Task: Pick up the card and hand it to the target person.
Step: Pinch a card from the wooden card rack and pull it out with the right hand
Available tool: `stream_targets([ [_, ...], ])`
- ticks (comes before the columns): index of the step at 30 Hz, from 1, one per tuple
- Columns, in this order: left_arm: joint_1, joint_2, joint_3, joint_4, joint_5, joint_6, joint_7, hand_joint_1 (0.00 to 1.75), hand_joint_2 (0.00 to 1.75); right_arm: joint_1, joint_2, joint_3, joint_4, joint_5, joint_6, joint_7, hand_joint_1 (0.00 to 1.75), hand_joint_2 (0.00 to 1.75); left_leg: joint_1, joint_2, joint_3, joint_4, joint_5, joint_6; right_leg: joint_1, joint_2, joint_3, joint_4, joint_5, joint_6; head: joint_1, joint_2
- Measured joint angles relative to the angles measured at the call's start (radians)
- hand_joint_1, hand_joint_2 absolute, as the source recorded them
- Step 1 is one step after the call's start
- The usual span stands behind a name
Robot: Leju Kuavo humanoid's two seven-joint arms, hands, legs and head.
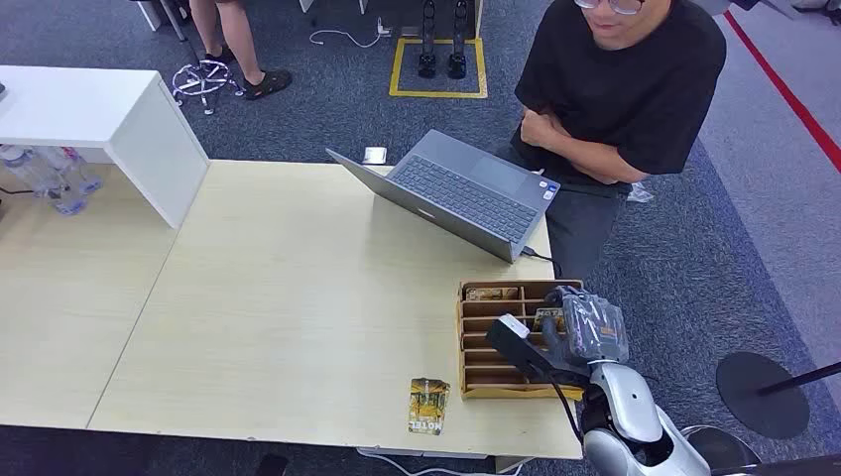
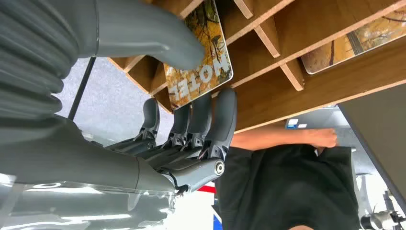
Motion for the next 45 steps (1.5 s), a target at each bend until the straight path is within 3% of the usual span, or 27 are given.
stream_targets([
  [8, 0.000, 0.000, 0.000, 0.000, 0.000, 0.000, -0.003, 0.00, 0.00, -0.005, 0.000, 0.004, 0.010, 0.018, 0.006, -0.002, 1.22, 1.75, 0.000, 0.000, 0.000, 0.000, 0.000, 0.000, 0.000, 0.000, 0.000, 0.000, 0.000, 0.000, 0.000, 0.000],
  [33, 0.000, 0.000, 0.000, 0.000, 0.000, 0.001, -0.005, 0.00, 0.00, -0.011, 0.000, 0.014, 0.010, 0.090, 0.041, 0.011, 1.20, 1.75, 0.000, 0.000, 0.001, 0.000, 0.000, 0.000, 0.000, 0.000, 0.000, 0.000, 0.000, 0.000, 0.000, 0.000],
  [36, 0.000, 0.000, 0.000, 0.000, 0.000, 0.001, -0.005, 0.00, 0.00, -0.014, 0.000, 0.014, 0.004, 0.106, 0.065, 0.019, 1.25, 1.75, 0.000, 0.000, 0.001, 0.000, 0.000, 0.000, 0.000, 0.000, 0.000, 0.000, 0.000, 0.000, 0.000, 0.000],
  [40, 0.000, 0.000, 0.000, 0.000, 0.000, 0.004, -0.005, 0.00, 0.00, -0.014, 0.000, 0.015, -0.007, 0.119, 0.088, 0.027, 1.47, 1.75, 0.000, 0.000, 0.001, 0.000, 0.000, 0.000, 0.000, 0.000, 0.000, 0.000, 0.000, 0.000, 0.000, 0.000],
  [45, 0.000, 0.000, 0.000, 0.000, 0.001, 0.004, -0.006, 0.00, 0.00, -0.016, -0.004, 0.019, -0.023, 0.139, 0.127, 0.029, 1.48, 1.75, 0.000, 0.000, 0.001, 0.000, 0.000, 0.000, 0.000, 0.000, 0.000, 0.000, 0.000, 0.000, 0.000, 0.000],
])
